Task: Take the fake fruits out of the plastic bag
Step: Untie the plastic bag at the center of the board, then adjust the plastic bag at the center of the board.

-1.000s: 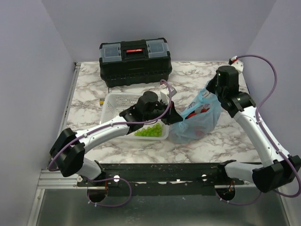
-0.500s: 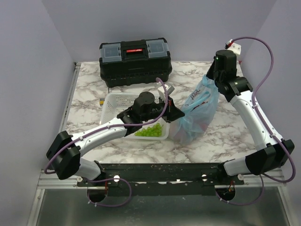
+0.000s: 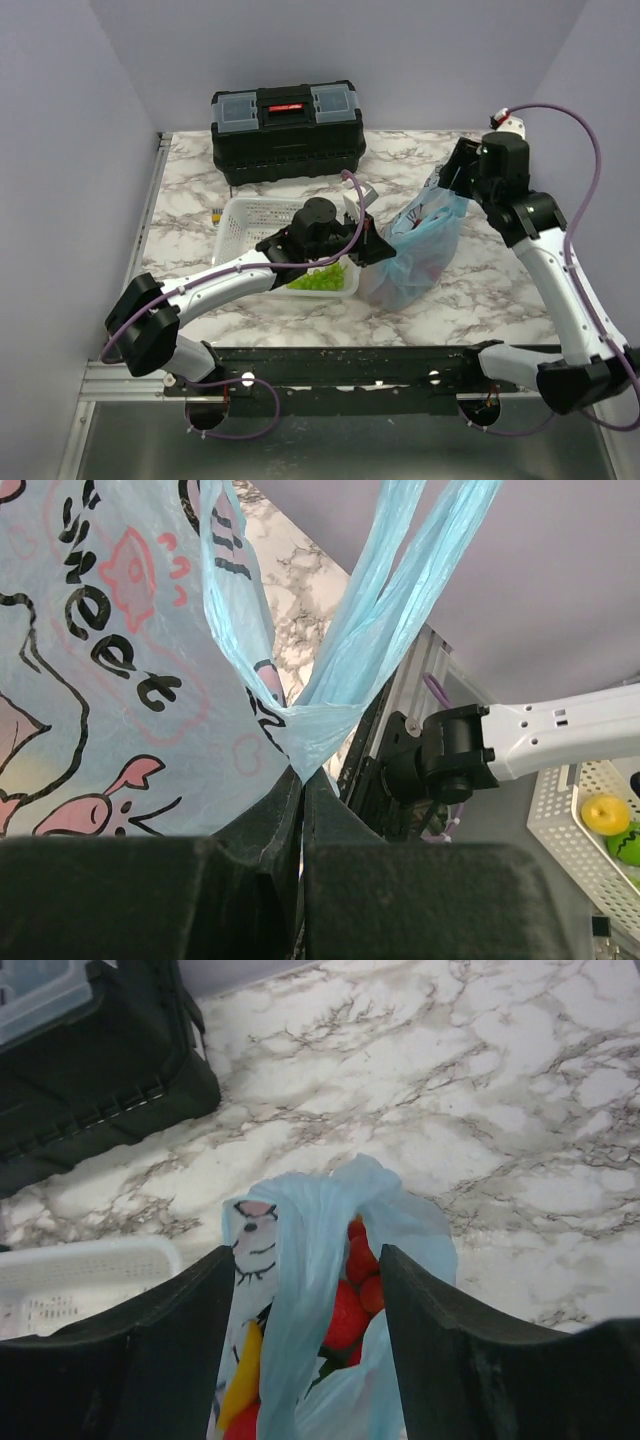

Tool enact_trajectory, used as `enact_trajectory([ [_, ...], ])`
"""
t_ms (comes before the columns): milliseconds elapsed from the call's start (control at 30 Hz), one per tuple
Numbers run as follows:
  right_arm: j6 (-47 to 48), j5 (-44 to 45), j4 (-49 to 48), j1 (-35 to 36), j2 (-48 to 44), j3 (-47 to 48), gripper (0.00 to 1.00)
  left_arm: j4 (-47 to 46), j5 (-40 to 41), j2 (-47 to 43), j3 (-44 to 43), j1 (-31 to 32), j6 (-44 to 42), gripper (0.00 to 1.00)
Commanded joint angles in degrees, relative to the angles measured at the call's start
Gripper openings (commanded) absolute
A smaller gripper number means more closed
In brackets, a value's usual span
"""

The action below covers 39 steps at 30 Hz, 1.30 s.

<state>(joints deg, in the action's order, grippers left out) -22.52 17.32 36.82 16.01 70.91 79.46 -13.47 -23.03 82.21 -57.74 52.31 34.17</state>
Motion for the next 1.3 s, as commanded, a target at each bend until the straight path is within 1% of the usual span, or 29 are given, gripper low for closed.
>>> enact_trajectory([
  [0, -1.39, -4.40, 5.00, -0.41, -8.72, -0.99, 0.65, -0.98, -2.56, 0.75, -0.01, 0.42, 0.72, 0.00],
  [67, -2.44, -6.05, 6.42, -0.37, -12.14, -1.75, 0.67, -1.36, -2.79, 0.89, 0.00, 0.42, 1.06, 0.00],
  [133, -3.54, -8.09, 6.14, -0.37, -16.11, -3.44, 0.71, -1.81, -3.21, 0.93, 0.08, 0.42, 1.16, 0.00],
  [200, -4.04, -11.40, 4.16, -0.38, -20.23, -6.33, 0.78, -1.93, -3.47, 0.85, -0.02, 0.42, 1.20, 0.00],
  [267, -4.26, -15.02, 2.13, -0.37, -22.75, -9.71, 0.82, -1.91, -3.72, 0.65, 0.12, 0.42, 1.16, 0.00],
  [333, -4.08, -21.17, -0.86, -0.37, -24.16, -13.59, 0.81, -2.00, -3.67, 0.48, 0.51, 0.42, 1.16, 0.00],
  [367, -4.13, -25.26, -2.83, -0.37, -24.72, -15.90, 0.77, -1.99, -3.72, 0.34, 0.60, 0.41, 1.16, 0.00],
  [433, -5.12, -30.52, -7.20, -0.37, -25.96, -19.71, 0.69, -1.49, -3.93, 0.51, 0.48, 0.42, 1.24, 0.00],
  [500, -6.41, -33.56, -11.24, -0.37, -27.55, -22.84, 0.65, -1.29, -4.20, 0.47, 0.50, 0.42, 1.40, 0.00],
  [600, -6.50, -33.84, -13.83, -0.39, -29.31, -24.84, 0.60, -0.66, -4.23, 0.18, 0.52, 0.42, 1.49, 0.00],
  [733, -4.32, -34.02, -13.70, -0.38, -28.70, -25.51, 0.46, 0.32, -4.16, -0.19, 0.24, 0.42, 1.17, 0.00],
  [800, -3.79, -34.95, -13.79, -0.40, -27.77, -26.13, 0.36, 1.09, -3.84, -0.31, -0.13, 0.42, 0.94, 0.00],
  [833, -3.67, -35.86, -13.80, -0.37, -27.14, -26.38, 0.23, 1.52, -3.65, -0.22, -0.38, 0.42, 0.79, 0.00],
  [867, -3.58, -37.46, -13.83, -0.37, -26.70, -26.54, 0.13, 2.30, -3.40, -0.26, -0.67, 0.42, 0.58, 0.00],
  [900, -3.67, -38.98, -13.99, -0.33, -26.62, -26.78, 0.04, 3.01, -3.14, -0.33, -0.96, 0.42, 0.15, 0.03],
  [933, -3.85, -40.87, -14.61, -0.37, -26.72, -27.19, 0.01, 3.85, -2.81, -0.46, -1.13, 0.42, -0.18, 0.06],
  [1000, -4.07, -45.08, -16.40, -0.37, -27.59, -28.11, 0.01, 5.11, -2.03, -1.16, -1.27, 0.42, -1.18, 0.17],
  [1100, -4.12, -49.61, -16.83, -0.37, -28.59, -28.17, 0.01, 7.01, -0.58, -2.76, -1.22, 0.42, -2.73, 0.26],
  [1167, -4.06, -53.03, -16.14, -0.37, -28.44, -27.78, 0.01, 8.26, 0.35, -3.81, -1.27, 0.42, -3.93, 0.35],
  [1267, -4.11, -59.20, -15.51, -0.38, -27.55, -27.91, 0.01, 9.18, 1.27, -6.23, -0.56, 0.42, -5.69, 0.50],
])
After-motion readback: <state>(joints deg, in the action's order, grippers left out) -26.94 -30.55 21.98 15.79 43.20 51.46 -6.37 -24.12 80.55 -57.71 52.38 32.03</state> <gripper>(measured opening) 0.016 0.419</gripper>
